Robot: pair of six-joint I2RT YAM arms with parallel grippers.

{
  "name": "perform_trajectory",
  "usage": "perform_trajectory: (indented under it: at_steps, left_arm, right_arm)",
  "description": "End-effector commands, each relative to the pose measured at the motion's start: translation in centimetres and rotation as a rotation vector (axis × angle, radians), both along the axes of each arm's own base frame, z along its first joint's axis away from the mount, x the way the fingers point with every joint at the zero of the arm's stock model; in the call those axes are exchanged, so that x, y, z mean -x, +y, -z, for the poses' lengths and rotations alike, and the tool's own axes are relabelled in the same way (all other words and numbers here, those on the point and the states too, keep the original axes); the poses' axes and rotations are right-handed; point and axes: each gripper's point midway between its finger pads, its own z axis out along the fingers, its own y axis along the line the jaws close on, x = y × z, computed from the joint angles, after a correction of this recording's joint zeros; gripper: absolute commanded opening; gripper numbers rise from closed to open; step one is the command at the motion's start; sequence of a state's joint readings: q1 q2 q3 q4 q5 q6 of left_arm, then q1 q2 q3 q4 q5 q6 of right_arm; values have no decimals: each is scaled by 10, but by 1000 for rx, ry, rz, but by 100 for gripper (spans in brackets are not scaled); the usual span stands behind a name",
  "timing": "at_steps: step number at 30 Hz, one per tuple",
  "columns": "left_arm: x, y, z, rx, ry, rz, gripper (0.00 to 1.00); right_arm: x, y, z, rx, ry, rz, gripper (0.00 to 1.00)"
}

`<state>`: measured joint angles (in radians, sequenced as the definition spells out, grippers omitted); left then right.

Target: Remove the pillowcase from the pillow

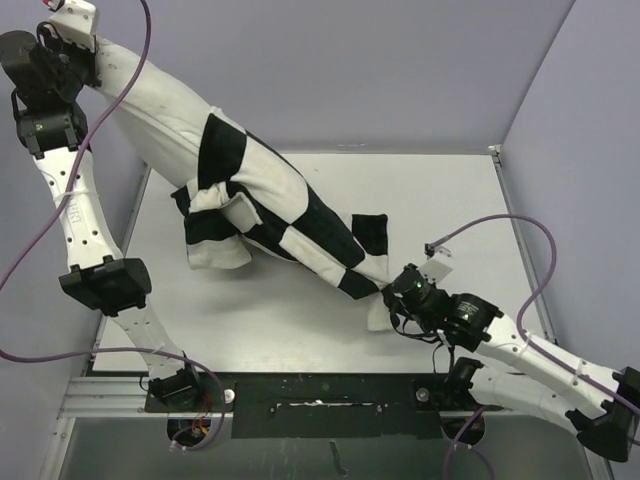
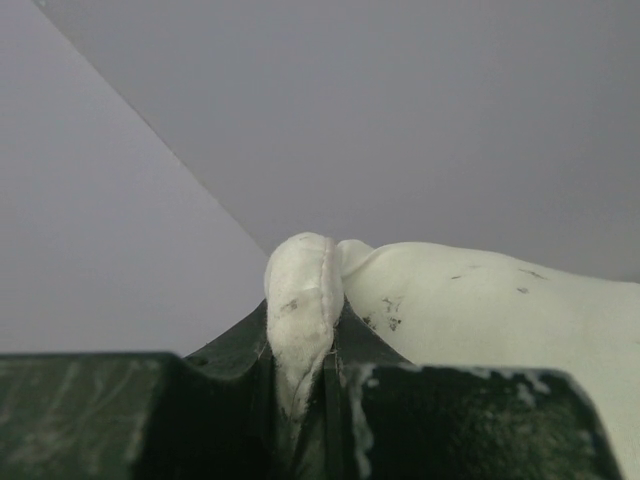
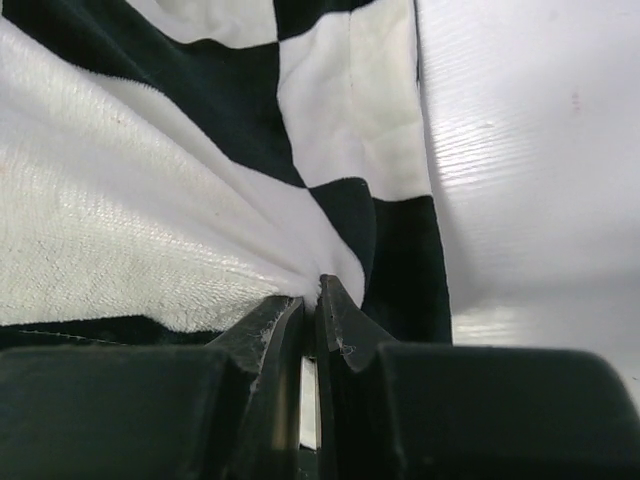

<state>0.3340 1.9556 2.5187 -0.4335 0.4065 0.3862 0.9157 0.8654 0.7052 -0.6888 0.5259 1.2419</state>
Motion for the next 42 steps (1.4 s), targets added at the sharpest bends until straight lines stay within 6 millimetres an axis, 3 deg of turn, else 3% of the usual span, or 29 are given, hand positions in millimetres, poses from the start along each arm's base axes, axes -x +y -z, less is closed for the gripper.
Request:
perform_trajectory:
  at_steps: [1,4,6,9,13,17,20,24,28,34,42]
  left_arm:
    - [37,65,-107,-166,-392,-310,0]
    - [31,53,-92,-73,-331,-224,0]
    - [30,27,-80,7,-289,-84,0]
    - [40,-20,-61,50,-210,115,0]
    - [53,-70,-24,89,-89,347,0]
    - [66,-93,1,88,-11,485,0]
    - [71,-98,10,77,17,515,0]
    - [78,-101,12,23,8,516,0]
    - [83,-102,12,-11,3,516,0]
    - [89,-105,14,-48,-6,524,0]
    - [91,-107,16,-50,-16,525,0]
  right_arm:
    - [30,-93,15,358,88,112,0]
    - [17,-59,15,375,79,-75,0]
    - [9,-17,31,380,108,-258,5]
    - [2,32,42,376,107,-436,35]
    - [-23,61,25,316,49,-516,60]
    - [-68,60,-6,187,-12,-521,70]
    - [-121,26,-17,168,-14,-415,73]
    - [-172,5,-4,210,28,-367,81]
    - [-204,13,30,240,88,-406,87]
    - [-230,26,57,278,125,-441,88]
    - [-232,36,90,303,213,-344,89]
